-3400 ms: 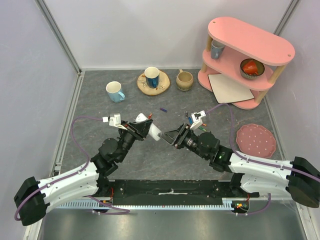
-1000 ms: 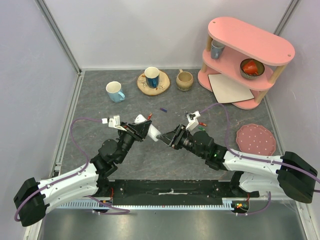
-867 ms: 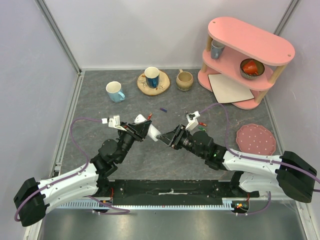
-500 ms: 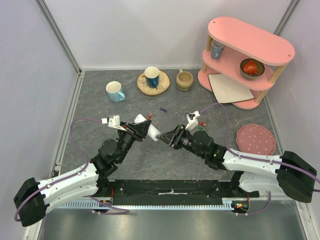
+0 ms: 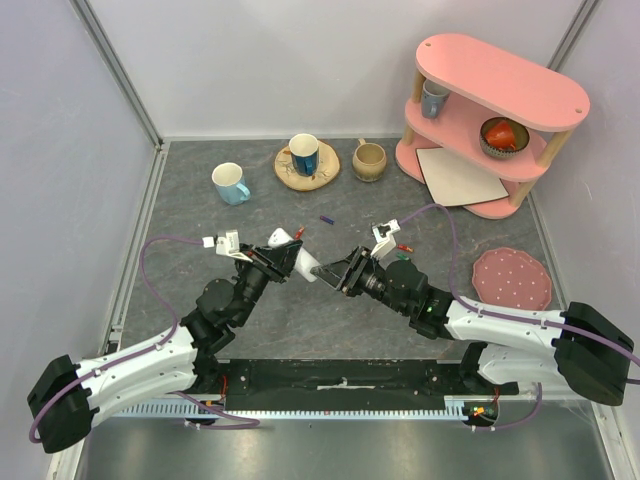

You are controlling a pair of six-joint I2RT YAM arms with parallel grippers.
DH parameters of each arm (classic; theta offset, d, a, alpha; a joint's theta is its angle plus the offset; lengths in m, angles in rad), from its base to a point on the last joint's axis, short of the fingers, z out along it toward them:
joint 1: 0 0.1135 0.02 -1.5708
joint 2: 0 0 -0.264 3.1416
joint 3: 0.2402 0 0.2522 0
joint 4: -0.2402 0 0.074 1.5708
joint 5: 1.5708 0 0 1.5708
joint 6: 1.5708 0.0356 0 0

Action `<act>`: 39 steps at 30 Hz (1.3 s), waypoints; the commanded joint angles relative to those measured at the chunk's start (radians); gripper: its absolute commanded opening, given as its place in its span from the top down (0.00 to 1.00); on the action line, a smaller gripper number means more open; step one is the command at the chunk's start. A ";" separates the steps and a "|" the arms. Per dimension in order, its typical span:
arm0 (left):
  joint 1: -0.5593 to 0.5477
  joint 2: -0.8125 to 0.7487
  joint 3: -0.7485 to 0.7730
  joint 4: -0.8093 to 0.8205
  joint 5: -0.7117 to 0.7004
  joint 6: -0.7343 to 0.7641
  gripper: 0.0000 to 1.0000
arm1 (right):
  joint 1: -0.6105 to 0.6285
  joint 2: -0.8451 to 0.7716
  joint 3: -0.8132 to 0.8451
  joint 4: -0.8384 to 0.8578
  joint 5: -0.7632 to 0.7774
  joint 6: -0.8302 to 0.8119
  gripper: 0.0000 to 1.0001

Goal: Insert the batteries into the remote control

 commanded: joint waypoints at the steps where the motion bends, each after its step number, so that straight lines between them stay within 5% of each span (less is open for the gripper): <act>1: -0.011 -0.001 0.008 0.060 0.031 -0.038 0.98 | -0.004 0.009 0.046 0.065 0.000 -0.004 0.55; 18: -0.017 -0.006 -0.001 0.065 0.040 -0.047 0.98 | -0.004 0.039 0.066 0.064 -0.024 -0.001 0.72; 39: -0.022 -0.020 0.018 0.019 -0.009 0.037 0.98 | -0.005 0.017 0.066 0.056 -0.028 -0.007 0.71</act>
